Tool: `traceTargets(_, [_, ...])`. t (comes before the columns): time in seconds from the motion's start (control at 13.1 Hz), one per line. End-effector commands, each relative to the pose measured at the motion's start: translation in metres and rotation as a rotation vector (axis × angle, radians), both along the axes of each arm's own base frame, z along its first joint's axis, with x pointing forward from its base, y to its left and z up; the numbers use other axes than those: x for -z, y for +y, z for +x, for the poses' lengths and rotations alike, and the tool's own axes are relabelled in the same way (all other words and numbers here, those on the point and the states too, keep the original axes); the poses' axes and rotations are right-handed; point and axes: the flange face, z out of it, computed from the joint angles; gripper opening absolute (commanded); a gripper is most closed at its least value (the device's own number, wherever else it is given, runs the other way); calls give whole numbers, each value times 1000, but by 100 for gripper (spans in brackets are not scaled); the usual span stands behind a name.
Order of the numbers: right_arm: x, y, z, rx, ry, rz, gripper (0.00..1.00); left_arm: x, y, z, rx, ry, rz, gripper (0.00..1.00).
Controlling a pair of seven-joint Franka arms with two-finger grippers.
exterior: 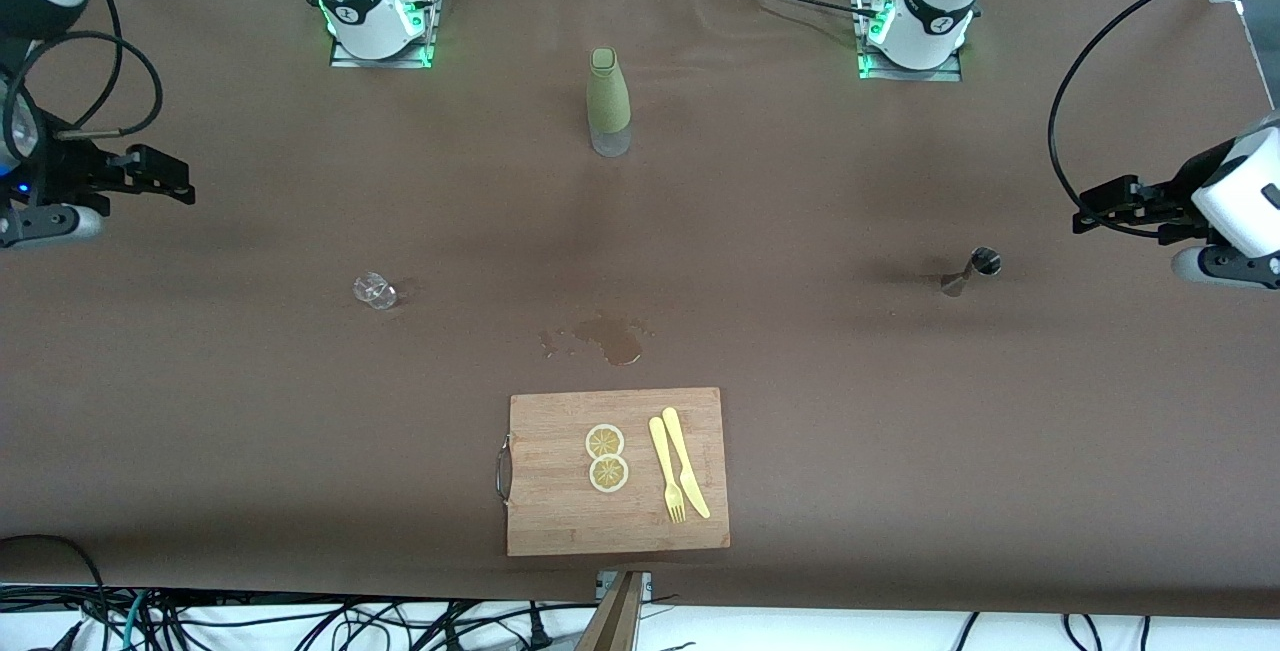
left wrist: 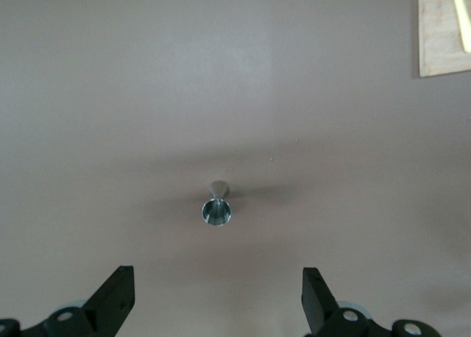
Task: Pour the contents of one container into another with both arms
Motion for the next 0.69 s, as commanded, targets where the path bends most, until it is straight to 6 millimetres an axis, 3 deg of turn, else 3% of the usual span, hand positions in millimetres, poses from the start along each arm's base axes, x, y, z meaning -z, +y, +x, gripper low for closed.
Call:
traceTargets(0.0, [-16,1,-26,31,-8,29,100,-17,-4,8,-3,-40,38,100])
traceTargets(0.61, [-11,-2,-27,32,-1,41,100,-24,-12,4,-82,-37,51,100])
